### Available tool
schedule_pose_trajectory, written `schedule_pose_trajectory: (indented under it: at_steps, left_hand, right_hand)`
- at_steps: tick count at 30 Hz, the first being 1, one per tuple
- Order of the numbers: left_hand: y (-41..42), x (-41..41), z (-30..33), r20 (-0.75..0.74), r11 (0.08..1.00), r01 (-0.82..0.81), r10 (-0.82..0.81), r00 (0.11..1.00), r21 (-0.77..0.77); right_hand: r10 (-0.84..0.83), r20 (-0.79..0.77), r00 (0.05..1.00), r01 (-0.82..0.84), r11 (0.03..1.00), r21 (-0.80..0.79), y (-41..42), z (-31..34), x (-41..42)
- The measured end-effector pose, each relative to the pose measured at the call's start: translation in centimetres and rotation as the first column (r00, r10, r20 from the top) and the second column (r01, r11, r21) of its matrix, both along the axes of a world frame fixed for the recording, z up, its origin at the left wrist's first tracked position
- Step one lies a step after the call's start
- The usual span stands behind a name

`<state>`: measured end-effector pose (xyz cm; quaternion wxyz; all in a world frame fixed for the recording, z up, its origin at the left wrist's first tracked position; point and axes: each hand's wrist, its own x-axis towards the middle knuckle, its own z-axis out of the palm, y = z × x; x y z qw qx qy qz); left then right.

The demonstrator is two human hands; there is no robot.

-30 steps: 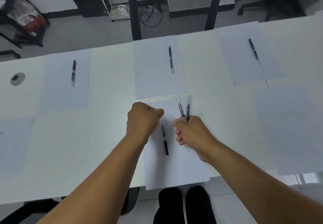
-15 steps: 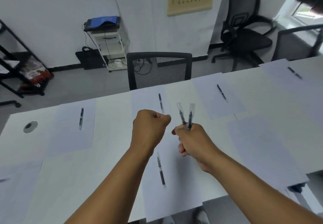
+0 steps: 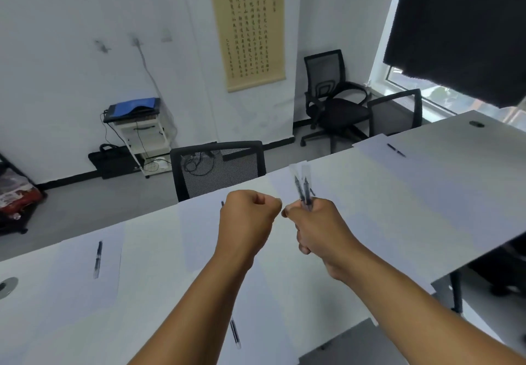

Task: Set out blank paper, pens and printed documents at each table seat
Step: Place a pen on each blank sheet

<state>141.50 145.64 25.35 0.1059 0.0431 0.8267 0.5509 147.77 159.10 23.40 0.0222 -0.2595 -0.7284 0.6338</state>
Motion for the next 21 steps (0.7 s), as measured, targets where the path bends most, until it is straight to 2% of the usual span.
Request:
schedule_pose_trajectory:
  at_steps: [9,21]
  left_hand:
    - [9.5,5.6,2.9,-0.045,0.999,0.046,-0.047,0.998,-0.012]
    - [23.6,14.6,5.4,-0.11,0.999,0.033,-0.031,0.993,0.017]
  right_hand:
    - [-0.031,-0.14,0.99,0.034,0.999,0.019,9.3,2.3,5.7]
    - [-0.095,-0.167,0.981,0.109,0.991,0.074,24.1,2.8,14.5]
